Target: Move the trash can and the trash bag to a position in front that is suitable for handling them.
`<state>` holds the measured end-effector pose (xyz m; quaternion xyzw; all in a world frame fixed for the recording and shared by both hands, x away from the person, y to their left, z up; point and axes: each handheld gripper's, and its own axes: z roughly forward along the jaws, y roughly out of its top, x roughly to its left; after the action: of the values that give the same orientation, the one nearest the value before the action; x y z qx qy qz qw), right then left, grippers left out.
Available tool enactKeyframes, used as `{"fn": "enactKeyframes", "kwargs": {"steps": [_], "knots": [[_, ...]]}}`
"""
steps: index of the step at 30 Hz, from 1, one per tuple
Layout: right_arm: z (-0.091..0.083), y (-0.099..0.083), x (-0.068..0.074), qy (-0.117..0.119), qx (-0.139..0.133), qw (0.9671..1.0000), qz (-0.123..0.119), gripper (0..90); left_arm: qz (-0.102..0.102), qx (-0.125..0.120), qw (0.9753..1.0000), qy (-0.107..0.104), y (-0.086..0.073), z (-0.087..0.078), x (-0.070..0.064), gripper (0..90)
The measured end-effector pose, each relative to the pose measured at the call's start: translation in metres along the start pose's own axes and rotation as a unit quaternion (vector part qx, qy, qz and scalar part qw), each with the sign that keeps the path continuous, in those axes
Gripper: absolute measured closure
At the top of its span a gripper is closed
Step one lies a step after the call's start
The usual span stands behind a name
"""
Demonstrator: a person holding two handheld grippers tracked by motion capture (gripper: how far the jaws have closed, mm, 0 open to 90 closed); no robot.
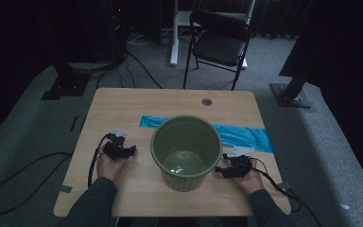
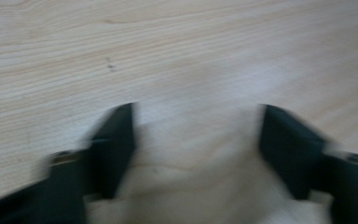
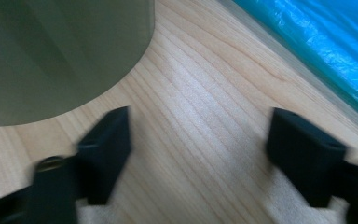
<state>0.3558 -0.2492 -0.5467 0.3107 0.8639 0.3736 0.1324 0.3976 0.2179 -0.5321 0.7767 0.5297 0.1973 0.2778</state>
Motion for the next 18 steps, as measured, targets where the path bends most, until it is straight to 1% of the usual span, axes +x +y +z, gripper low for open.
{"fn": "enactKeyframes", "kwargs": {"steps": [1, 2, 3, 4, 5, 6, 7, 8, 9, 11, 14, 15, 16, 17, 18], "knots": [[-0.001, 0.001, 0.000, -0.004, 0.004, 1.0000, 0.004, 40.8, 0.005, 0.006, 0.9999, -0.014, 0.001, -0.002, -0.003, 46.8], [-0.001, 0.001, 0.000, -0.004, 0.004, 1.0000, 0.004, 40.8, 0.005, 0.006, 0.9999, -0.014, 0.001, -0.002, -0.003, 49.3], [-0.003, 0.003, 0.001, -0.004, 0.013, 0.9999, 0.006, 47.5, 0.005, 0.009, 0.9995, -0.029, 0.001, -0.004, -0.004, 49.3], [-0.003, 0.003, 0.001, -0.004, 0.013, 0.9999, 0.006, 47.5, 0.005, 0.009, 0.9995, -0.029, 0.001, -0.004, -0.004, 53.7], [-0.007, 0.007, 0.004, -0.005, 0.013, 0.9998, 0.014, 51.6, 0.004, 0.013, 0.9979, -0.063, 0.002, -0.008, -0.008, 54.4], [-0.007, 0.007, 0.004, -0.005, 0.013, 0.9998, 0.014, 51.6, 0.004, 0.013, 0.9979, -0.063, 0.002, -0.008, -0.008, 55.0], [-0.010, 0.011, 0.008, -0.004, 0.007, 0.9999, 0.015, 51.7, 0.013, 0.000, 0.9963, -0.085, 0.002, -0.017, -0.015, 55.6], [-0.011, 0.014, 0.011, -0.005, 0.004, 0.9999, 0.013, 51.7, 0.013, 0.000, 0.9963, -0.085, 0.002, -0.017, -0.015, 55.9], [-0.012, 0.017, 0.014, -0.005, -0.001, 0.9999, 0.010, 51.7, 0.020, -0.014, 0.9942, -0.105, 0.003, -0.027, -0.023, 56.0], [-0.015, 0.022, 0.021, -0.001, -0.008, 1.0000, 0.005, 51.5, 0.027, -0.029, 0.9916, -0.123, 0.004, -0.035, -0.031, 56.3], [-0.016, 0.029, 0.031, 0.004, -0.016, 0.9999, -0.006, 51.8, 0.047, -0.036, 0.9887, -0.138, 0.005, -0.043, -0.047, 56.2], [-0.016, 0.029, 0.031, 0.004, -0.016, 0.9999, -0.006, 51.8, 0.047, -0.036, 0.9887, -0.138, 0.005, -0.043, -0.047, 56.1], [-0.016, 0.031, 0.034, -0.004, -0.011, 0.9999, -0.012, 51.6, 0.051, -0.038, 0.9877, -0.143, 0.005, -0.044, -0.053, 56.1], [-0.016, 0.031, 0.034, -0.004, -0.011, 0.9999, -0.012, 51.6, 0.051, -0.038, 0.9877, -0.143, 0.005, -0.044, -0.053, 55.9], [-0.017, 0.032, 0.036, -0.007, -0.009, 0.9997, -0.019, 51.3, 0.064, -0.036, 0.9852, -0.155, 0.004, -0.047, -0.064, 55.9]]}}
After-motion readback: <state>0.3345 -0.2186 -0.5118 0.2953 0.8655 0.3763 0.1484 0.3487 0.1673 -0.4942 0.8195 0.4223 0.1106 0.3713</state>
